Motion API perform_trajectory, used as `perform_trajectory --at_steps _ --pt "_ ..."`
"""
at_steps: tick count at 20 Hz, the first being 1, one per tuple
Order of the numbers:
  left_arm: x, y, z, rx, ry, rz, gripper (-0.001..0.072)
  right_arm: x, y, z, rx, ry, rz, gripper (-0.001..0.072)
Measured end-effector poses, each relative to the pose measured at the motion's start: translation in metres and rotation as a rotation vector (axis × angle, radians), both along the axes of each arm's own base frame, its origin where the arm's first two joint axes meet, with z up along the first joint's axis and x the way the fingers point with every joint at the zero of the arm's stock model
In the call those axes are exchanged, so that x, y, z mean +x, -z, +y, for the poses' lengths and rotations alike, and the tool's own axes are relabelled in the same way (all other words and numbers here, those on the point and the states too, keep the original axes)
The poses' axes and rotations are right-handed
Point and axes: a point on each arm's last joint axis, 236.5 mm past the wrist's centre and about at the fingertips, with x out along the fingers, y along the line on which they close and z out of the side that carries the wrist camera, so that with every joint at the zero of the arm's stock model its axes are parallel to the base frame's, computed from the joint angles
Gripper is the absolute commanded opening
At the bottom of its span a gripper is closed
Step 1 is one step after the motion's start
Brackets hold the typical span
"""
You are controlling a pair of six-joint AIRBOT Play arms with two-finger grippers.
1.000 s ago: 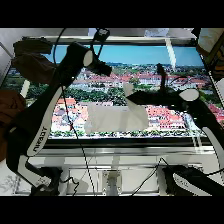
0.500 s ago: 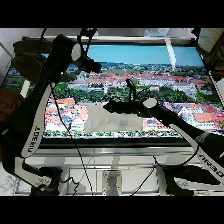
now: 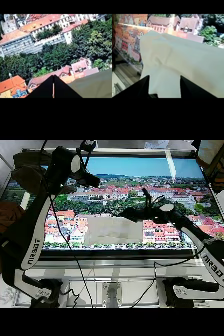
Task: Fold the shirts.
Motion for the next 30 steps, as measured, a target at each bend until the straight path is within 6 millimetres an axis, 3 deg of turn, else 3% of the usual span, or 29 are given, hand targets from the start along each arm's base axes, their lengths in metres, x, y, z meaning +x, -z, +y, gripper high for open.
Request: perform_trajectory --at_steps 5,8,10,14,20,21,22,26,28,30 --pt "-0.004 0.002 -0.003 -0.012 0.005 0.017 0.0009 -0.016 0.021 -0.077 -0.074 -0.005 0.125 0.0440" --pt "-0.005 0.002 -0.006 -0.024 0.010 0.025 0.0010 -0.032 0.035 -0.100 -0.134 -0.028 0.189 0.0453" --pt "-0.007 0.003 -0.008 -0.032 0.013 0.032 0.0009 -0.041 0.044 -0.107 -0.156 -0.030 0.221 0.0529" --pt "-0.009 0.004 -0.012 -0.049 0.020 0.043 0.0009 -0.058 0.066 -0.110 -0.161 -0.006 0.289 0.0540" --pt "-0.010 0.004 -0.016 -0.058 0.032 0.047 0.0009 -0.057 0.089 -0.082 -0.060 0.069 0.325 0.0540" --pt "-0.010 0.004 -0.016 -0.057 0.035 0.046 0.0009 -0.053 0.089 -0.074 -0.042 0.078 0.311 0.0446" --pt "-0.010 0.004 -0.016 -0.057 0.036 0.046 0.0009 -0.048 0.087 -0.065 -0.023 0.084 0.290 0.0040" --pt "-0.013 0.005 -0.015 -0.051 0.041 0.056 0.0009 -0.014 0.062 -0.047 0.073 0.125 0.163 0.0029" --pt "-0.016 0.007 -0.013 -0.044 0.039 0.071 0.0009 0.009 0.039 -0.060 0.095 0.169 0.087 0.0028" --pt "-0.018 0.008 -0.012 -0.039 0.039 0.081 0.0009 0.030 0.012 -0.094 0.067 0.228 0.003 0.0028"
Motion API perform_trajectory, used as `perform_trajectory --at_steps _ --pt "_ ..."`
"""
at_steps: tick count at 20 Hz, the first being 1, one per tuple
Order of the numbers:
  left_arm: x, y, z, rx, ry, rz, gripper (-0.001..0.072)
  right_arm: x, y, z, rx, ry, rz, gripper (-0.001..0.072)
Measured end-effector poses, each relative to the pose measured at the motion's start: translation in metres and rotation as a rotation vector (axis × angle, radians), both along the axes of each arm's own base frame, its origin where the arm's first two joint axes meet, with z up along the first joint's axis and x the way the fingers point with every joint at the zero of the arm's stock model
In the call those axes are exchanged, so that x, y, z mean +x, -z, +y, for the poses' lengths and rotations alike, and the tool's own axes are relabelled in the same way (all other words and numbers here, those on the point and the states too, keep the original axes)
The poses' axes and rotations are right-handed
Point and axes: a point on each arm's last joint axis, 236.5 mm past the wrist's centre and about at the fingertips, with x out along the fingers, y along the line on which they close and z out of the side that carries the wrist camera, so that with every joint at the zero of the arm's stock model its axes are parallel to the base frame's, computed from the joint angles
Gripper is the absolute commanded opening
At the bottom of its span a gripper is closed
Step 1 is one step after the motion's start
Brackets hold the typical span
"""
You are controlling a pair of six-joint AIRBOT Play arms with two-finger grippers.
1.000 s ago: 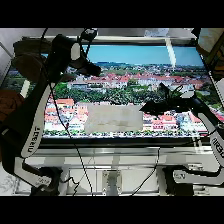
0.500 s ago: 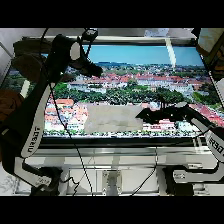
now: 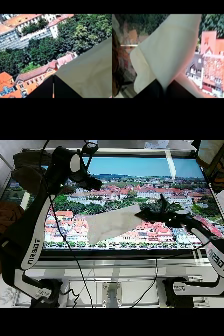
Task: Fold the shirts.
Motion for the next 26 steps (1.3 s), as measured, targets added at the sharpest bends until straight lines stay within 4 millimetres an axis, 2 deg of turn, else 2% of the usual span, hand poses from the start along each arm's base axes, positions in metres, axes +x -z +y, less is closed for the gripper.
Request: perform_trajectory --at_steps 1,3,6,8,10,11,12,14,16,17,19,20,21,23,25,26 --pt "-0.001 0.000 0.000 0.002 0.002 0.004 0.0009 0.006 -0.012 -0.023 -0.044 0.033 -0.026 0.0028" --pt "-0.002 0.001 0.001 0.004 0.002 0.009 0.0009 0.006 -0.033 -0.082 -0.183 0.111 -0.051 0.0028" --pt "-0.003 0.001 -0.002 -0.006 0.006 0.013 0.0009 -0.025 -0.061 -0.190 -0.456 0.274 -0.042 0.0028" --pt "-0.003 0.001 -0.006 -0.024 0.013 0.014 0.0009 -0.067 -0.078 -0.264 -0.644 0.410 0.004 0.0028" --pt "-0.005 0.000 -0.012 -0.044 0.021 0.019 0.0010 -0.120 -0.084 -0.324 -0.795 0.534 0.106 0.0030" --pt "-0.005 0.000 -0.014 -0.054 0.025 0.020 0.0010 -0.148 -0.081 -0.345 -0.845 0.585 0.178 0.0031" --pt "-0.007 0.000 -0.017 -0.062 0.031 0.024 0.0009 -0.176 -0.074 -0.362 -0.882 0.630 0.254 0.0083" --pt "-0.008 0.000 -0.019 -0.072 0.039 0.030 0.0010 -0.220 -0.054 -0.374 -0.909 0.666 0.393 0.0555" --pt "-0.009 0.000 -0.021 -0.075 0.047 0.034 0.0010 -0.250 -0.039 -0.376 -0.921 0.670 0.494 0.0572" --pt "-0.010 0.000 -0.021 -0.076 0.051 0.036 0.0009 -0.257 -0.036 -0.376 -0.922 0.677 0.517 0.0572" --pt "-0.011 0.000 -0.022 -0.078 0.056 0.038 0.0010 -0.260 -0.045 -0.381 -0.929 0.707 0.518 0.0572" --pt "-0.011 0.000 -0.022 -0.077 0.057 0.038 0.0010 -0.252 -0.057 -0.386 -0.928 0.741 0.477 0.0572" --pt "-0.011 0.000 -0.023 -0.079 0.058 0.038 0.0010 -0.235 -0.073 -0.388 -0.899 0.789 0.400 0.0566" --pt "-0.010 -0.001 -0.024 -0.084 0.058 0.032 0.0009 -0.179 -0.115 -0.377 -0.753 0.872 0.154 0.0540" --pt "-0.007 -0.003 -0.026 -0.100 0.049 0.020 0.0009 -0.122 -0.163 -0.345 -0.599 0.832 -0.120 0.0540" --pt "-0.006 -0.004 -0.029 -0.112 0.047 0.018 0.0009 -0.091 -0.194 -0.310 -0.523 0.736 -0.292 0.0540"
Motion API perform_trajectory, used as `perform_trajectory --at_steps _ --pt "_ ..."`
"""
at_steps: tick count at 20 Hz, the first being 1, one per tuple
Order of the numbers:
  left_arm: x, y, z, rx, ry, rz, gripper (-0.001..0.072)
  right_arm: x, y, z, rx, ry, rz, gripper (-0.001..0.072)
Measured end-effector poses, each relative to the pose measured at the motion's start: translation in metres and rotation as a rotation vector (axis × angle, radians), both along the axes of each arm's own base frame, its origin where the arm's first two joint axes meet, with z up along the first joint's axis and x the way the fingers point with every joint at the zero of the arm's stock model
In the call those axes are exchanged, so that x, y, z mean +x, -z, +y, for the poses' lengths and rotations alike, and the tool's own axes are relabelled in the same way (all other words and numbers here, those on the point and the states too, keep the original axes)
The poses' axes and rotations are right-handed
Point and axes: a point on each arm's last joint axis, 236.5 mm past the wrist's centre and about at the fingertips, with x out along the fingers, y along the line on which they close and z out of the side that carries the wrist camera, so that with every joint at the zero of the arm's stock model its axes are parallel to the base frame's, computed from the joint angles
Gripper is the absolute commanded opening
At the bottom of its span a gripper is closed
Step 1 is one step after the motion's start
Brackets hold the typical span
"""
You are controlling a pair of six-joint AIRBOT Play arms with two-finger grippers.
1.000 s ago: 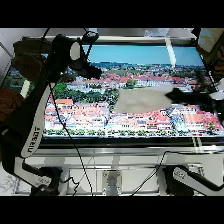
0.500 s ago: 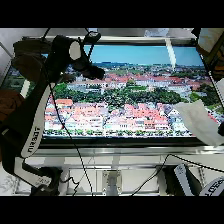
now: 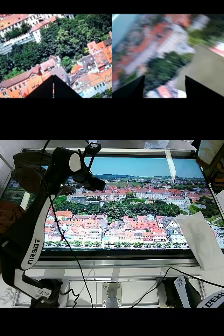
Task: Fold the shirts.
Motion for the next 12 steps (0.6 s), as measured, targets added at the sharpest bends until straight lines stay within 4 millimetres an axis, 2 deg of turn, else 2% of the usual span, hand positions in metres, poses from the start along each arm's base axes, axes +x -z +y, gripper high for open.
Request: perform_trajectory --at_steps 1,2,3,4,5,7,8,10,12 --pt "-0.001 -0.001 -0.003 -0.010 0.004 0.001 0.0010 0.022 -0.024 0.040 -0.009 -0.150 -0.104 0.0540" --pt "-0.004 -0.004 -0.006 -0.019 0.012 -0.001 0.0010 0.036 -0.039 0.082 -0.035 -0.299 -0.171 0.0540" --pt "-0.008 -0.008 -0.010 -0.024 0.021 -0.006 0.0010 0.044 -0.043 0.123 -0.069 -0.440 -0.199 0.0540" --pt "-0.013 -0.014 -0.012 -0.022 0.032 -0.014 0.0010 0.047 -0.037 0.160 -0.105 -0.561 -0.196 0.0540" --pt "-0.018 -0.023 -0.012 -0.010 0.043 -0.031 0.0010 0.045 -0.022 0.198 -0.145 -0.686 -0.163 0.0540" --pt "-0.033 -0.048 -0.004 0.032 0.057 -0.083 0.0010 0.033 0.020 0.252 -0.229 -0.858 -0.051 0.0540" --pt "-0.043 -0.063 0.004 0.061 0.056 -0.114 0.0010 0.025 0.043 0.268 -0.266 -0.908 0.020 0.0539" --pt "-0.069 -0.100 0.031 0.116 0.035 -0.171 0.0009 0.008 0.086 0.284 -0.335 -0.954 0.160 0.0540" --pt "-0.103 -0.135 0.063 0.132 -0.016 -0.200 0.0010 -0.001 0.117 0.281 -0.397 -0.934 0.272 0.0540"
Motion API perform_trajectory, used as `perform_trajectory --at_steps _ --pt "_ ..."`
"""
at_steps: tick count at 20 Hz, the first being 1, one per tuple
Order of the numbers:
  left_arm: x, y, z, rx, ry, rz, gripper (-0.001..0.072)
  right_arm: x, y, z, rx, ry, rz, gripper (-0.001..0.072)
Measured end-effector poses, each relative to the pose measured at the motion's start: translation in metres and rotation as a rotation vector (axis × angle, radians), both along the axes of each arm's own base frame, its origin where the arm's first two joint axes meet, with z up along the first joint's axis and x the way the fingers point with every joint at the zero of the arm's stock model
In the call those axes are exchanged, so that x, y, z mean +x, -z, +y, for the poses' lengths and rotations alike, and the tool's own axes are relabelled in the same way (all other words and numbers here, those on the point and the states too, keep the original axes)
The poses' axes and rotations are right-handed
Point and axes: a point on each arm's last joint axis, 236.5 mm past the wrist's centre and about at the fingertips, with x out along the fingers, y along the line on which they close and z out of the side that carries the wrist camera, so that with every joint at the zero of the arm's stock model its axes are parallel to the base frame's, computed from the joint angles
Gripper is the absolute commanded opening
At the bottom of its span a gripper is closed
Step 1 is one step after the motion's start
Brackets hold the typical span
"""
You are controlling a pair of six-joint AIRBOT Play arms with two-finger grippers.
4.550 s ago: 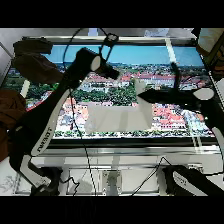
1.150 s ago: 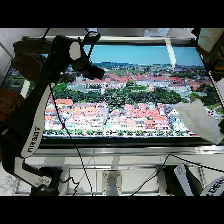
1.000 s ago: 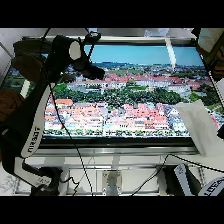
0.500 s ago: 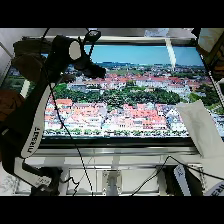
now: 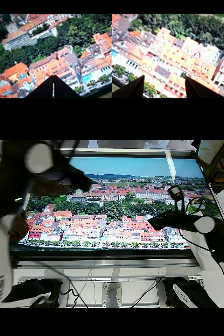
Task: Fold the shirts.
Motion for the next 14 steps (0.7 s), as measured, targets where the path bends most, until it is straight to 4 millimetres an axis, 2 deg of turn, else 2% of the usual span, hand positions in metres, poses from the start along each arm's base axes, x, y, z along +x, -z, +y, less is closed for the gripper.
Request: perform_trajectory --at_steps 3,6,8,10,12,14 --pt "-0.055 -0.038 0.048 -0.043 -0.075 -0.047 0.0010 -0.003 0.019 -0.010 -0.084 0.051 0.025 0.0541" --pt "-0.105 -0.046 0.096 -0.102 -0.183 -0.074 0.0010 0.004 0.019 -0.015 -0.108 0.084 -0.009 0.0541" --pt "-0.134 -0.032 0.131 -0.129 -0.292 -0.082 0.0010 0.014 0.013 -0.015 -0.104 0.103 -0.058 0.0541" --pt "-0.152 -0.008 0.161 -0.144 -0.411 -0.092 0.0011 0.023 0.006 -0.011 -0.071 0.120 -0.100 0.0540" --pt "-0.157 0.016 0.181 -0.163 -0.509 -0.122 0.0011 0.028 -0.002 -0.003 -0.009 0.140 -0.122 0.0540" --pt "-0.151 0.031 0.186 -0.191 -0.552 -0.162 0.0011 0.030 -0.008 0.006 0.057 0.157 -0.127 0.0540"
